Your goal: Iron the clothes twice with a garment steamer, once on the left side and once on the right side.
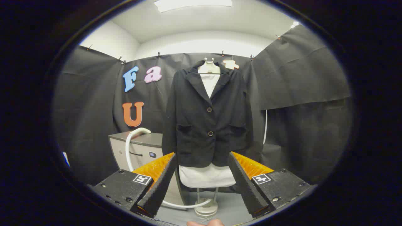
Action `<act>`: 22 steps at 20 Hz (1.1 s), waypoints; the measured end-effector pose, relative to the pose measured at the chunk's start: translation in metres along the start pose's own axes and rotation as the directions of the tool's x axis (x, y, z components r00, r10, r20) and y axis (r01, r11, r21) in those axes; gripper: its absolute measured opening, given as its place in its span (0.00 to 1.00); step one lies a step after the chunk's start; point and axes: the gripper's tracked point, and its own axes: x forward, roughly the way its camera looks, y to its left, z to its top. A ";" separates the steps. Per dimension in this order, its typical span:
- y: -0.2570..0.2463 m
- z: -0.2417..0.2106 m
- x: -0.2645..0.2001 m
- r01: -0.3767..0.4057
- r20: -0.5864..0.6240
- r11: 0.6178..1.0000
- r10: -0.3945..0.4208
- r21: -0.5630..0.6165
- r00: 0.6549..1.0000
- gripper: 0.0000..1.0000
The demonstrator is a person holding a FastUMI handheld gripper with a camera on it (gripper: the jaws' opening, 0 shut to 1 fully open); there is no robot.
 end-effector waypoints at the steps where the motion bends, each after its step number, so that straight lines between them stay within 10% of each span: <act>1: -0.001 0.001 -0.003 0.005 -0.003 1.000 -0.005 -0.005 1.000 1.00; 22: 0.024 0.005 0.030 -0.127 -0.035 0.992 0.127 -0.002 0.991 1.00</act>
